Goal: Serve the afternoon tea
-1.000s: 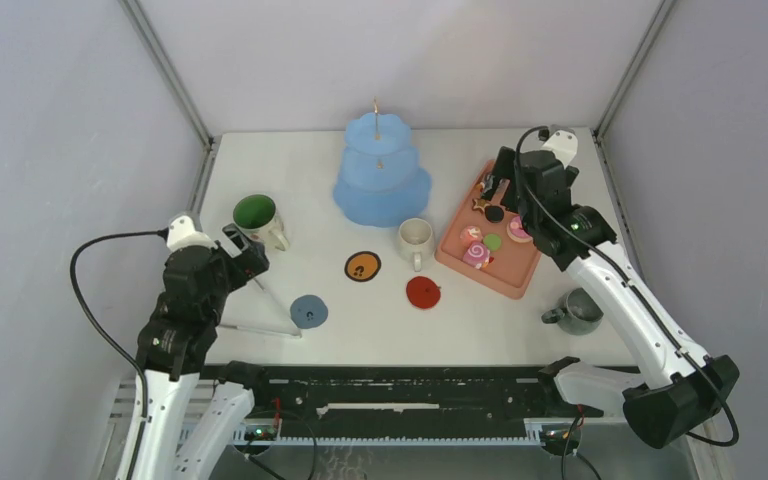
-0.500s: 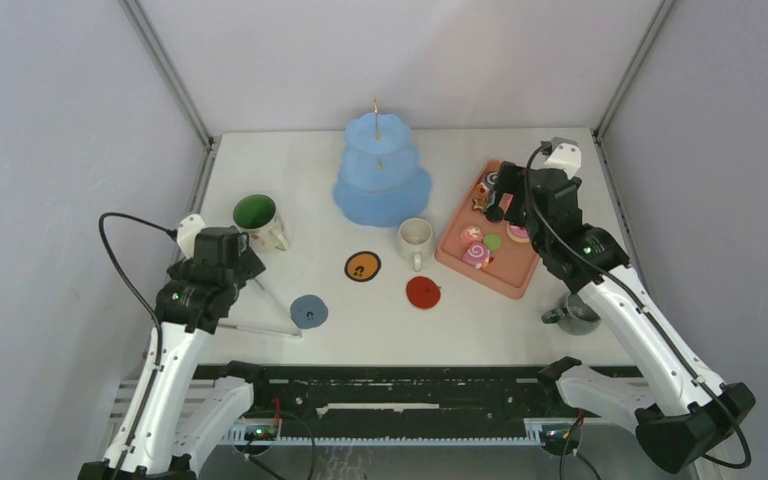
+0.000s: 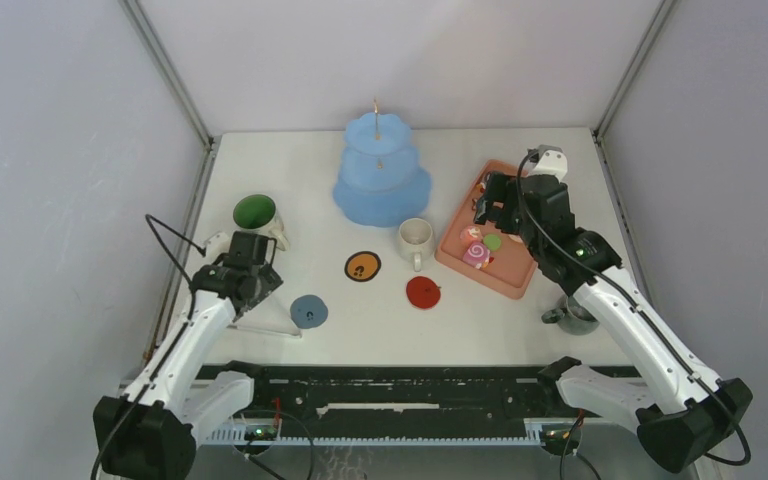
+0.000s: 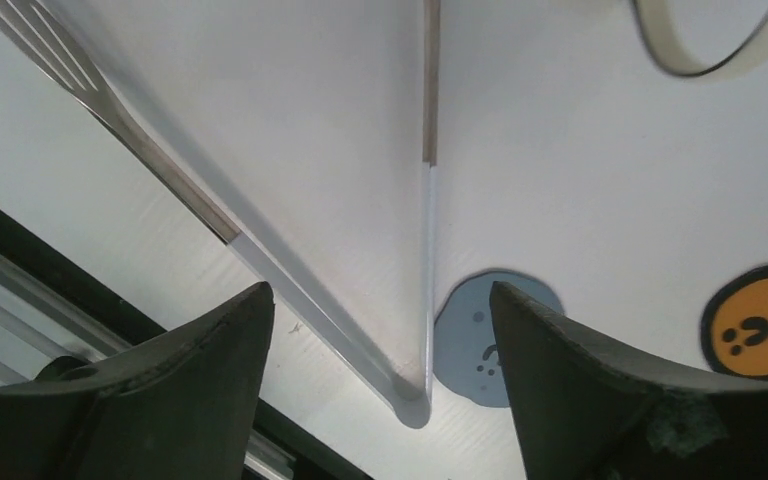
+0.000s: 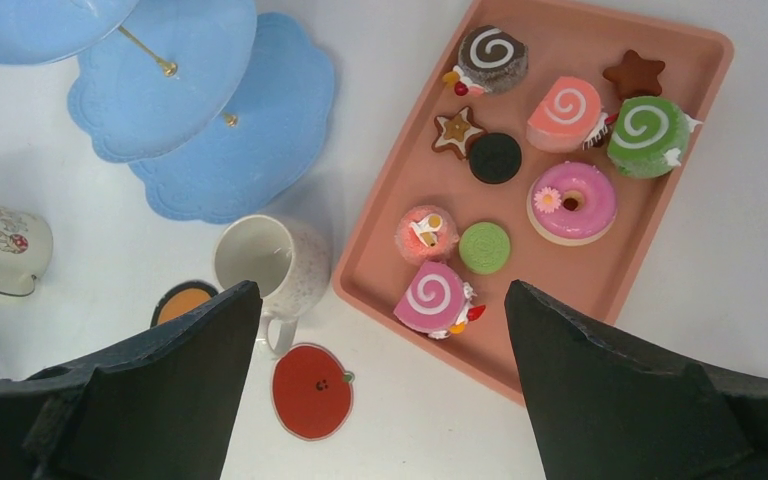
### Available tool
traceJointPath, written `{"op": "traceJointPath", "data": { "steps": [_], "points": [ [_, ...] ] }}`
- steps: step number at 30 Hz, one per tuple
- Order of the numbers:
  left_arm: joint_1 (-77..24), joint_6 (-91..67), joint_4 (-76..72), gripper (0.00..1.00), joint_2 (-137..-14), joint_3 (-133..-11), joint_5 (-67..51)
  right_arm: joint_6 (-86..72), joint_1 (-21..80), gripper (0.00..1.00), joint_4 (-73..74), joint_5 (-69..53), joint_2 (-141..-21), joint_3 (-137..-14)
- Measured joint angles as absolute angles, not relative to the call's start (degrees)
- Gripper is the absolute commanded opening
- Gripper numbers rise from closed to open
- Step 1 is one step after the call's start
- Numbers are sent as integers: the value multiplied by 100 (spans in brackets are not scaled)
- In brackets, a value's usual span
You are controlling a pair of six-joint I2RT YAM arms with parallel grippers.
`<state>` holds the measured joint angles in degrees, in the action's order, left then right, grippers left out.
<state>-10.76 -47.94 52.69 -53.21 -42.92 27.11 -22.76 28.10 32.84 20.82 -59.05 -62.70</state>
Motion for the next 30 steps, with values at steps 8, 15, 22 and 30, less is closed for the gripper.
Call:
{"op": "traceJointPath", "data": {
  "steps": [8,15,22,30],
  "points": [
    [-1166,-5282,4431,58,-5872,-3732,2534,-2473,2569,99,3308,1706,-5920,-6270],
    [-1227,-5446,3568,38,-6674,-3487,2449,-2635,2486,99,3459,1588,-5975,-6270],
    [-1253,-5719,3210,17,-7192,-3262,2423,-2644,2482,99,3570,1590,-6119,-6270],
    [-1411,-6114,3795,0,-6827,-3317,2477,-2644,2482,99,3583,1590,-6228,-6270]
  ]
}}
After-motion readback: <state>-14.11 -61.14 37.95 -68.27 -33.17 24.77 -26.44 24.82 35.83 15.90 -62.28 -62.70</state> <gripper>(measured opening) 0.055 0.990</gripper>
